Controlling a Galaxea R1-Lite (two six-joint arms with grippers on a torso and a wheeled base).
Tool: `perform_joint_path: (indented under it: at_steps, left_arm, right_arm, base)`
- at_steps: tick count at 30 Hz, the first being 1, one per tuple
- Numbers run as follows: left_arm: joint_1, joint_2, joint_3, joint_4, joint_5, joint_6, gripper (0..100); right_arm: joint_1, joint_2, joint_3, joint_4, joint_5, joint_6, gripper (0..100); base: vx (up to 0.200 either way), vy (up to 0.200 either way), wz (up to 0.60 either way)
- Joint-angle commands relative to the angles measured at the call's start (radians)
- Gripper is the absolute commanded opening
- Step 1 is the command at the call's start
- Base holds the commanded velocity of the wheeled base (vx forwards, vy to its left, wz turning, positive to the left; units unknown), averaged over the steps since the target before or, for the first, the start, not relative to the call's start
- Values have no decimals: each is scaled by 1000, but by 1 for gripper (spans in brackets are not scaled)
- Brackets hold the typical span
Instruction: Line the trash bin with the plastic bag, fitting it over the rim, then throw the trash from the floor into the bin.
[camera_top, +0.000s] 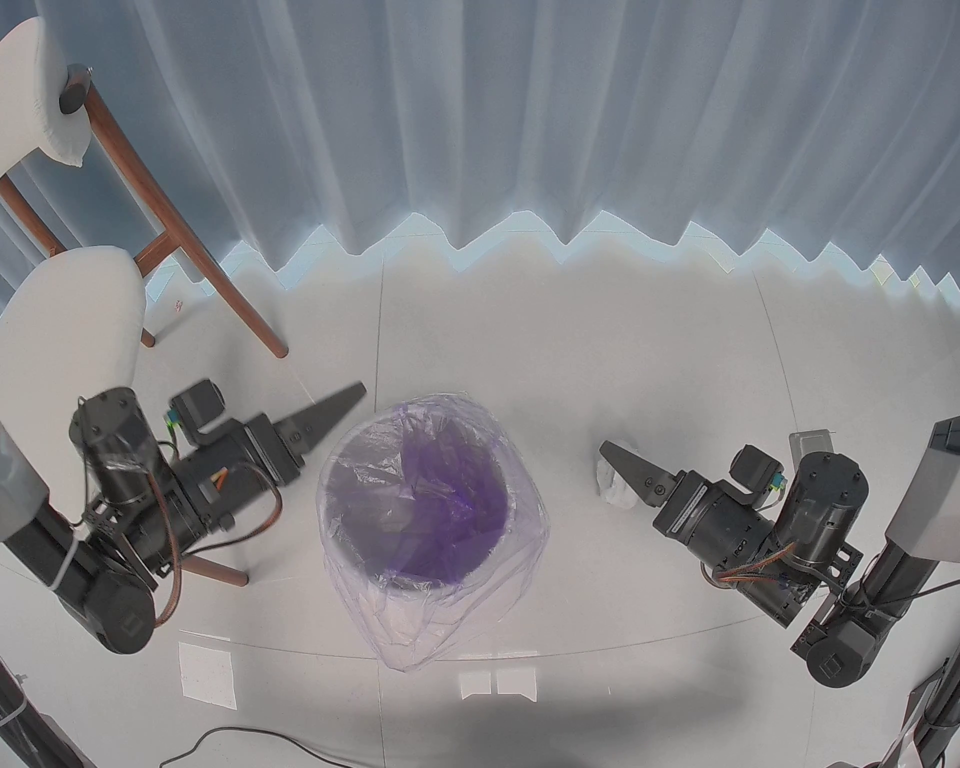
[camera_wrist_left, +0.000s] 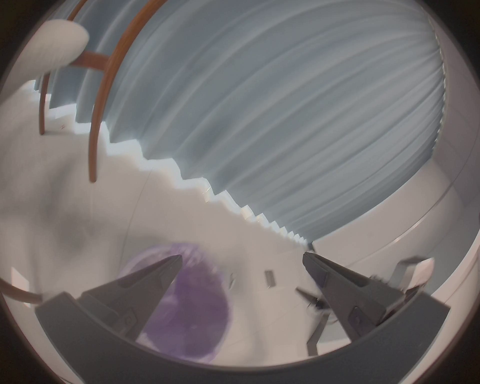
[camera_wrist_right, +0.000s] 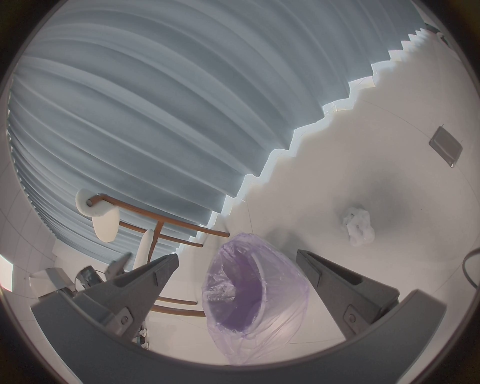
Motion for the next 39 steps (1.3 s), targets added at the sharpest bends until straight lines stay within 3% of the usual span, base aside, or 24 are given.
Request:
perform_joint_path:
  at_steps: [1, 6, 14, 18, 25, 27, 31, 32, 33, 34, 39]
  left_arm:
    - [2, 225, 87, -5, 3, 120, 100]
    - [34, 290, 217, -66, 17, 229, 100]
    - [123, 317, 358, -95, -118, 398, 100]
    - [138, 351, 354, -95, -118, 487, 100]
    - [138, 366, 315, -95, -58, 479, 100]
    - [140, 336, 295, -95, -58, 470, 100]
    - [134, 191, 228, -95, -57, 355, 100]
    - [123, 141, 177, -95, -62, 292, 100]
    - [121, 136, 169, -95, -62, 288, 100]
    - [103, 99, 105, -95, -60, 242, 100]
    - [115, -10, 84, -95, 6, 219, 100]
  right_arm:
    - [-20, 58, -2, -18, -1, 2, 100]
    - [-25, 88, -3, -18, -3, 2, 100]
    - [-25, 96, -2, -18, -3, 2, 100]
    - [-23, 94, 2, -18, -3, 2, 100]
    - [-8, 108, 9, -18, -4, -6, 100]
    - [30, 65, 11, -18, -24, -12, 100]
    - [75, 8, -41, 10, -35, -70, 100]
    - [81, 15, -109, 93, -33, -107, 100]
    - [81, 15, -117, 103, -33, -110, 100]
    - [81, 13, -192, 243, -35, -136, 100]
    - [87, 25, -287, 511, -30, -147, 100]
  base:
    - [0, 0, 0]
    - [0, 0, 0]
    - [0, 0, 0]
    - [0, 0, 0]
    - [0, 0, 0]
    - [0, 0, 0]
    - [0, 0, 0]
    - [0, 0, 0]
    - [0, 0, 0]
    - [0, 0, 0]
    - [-120, 0, 0]
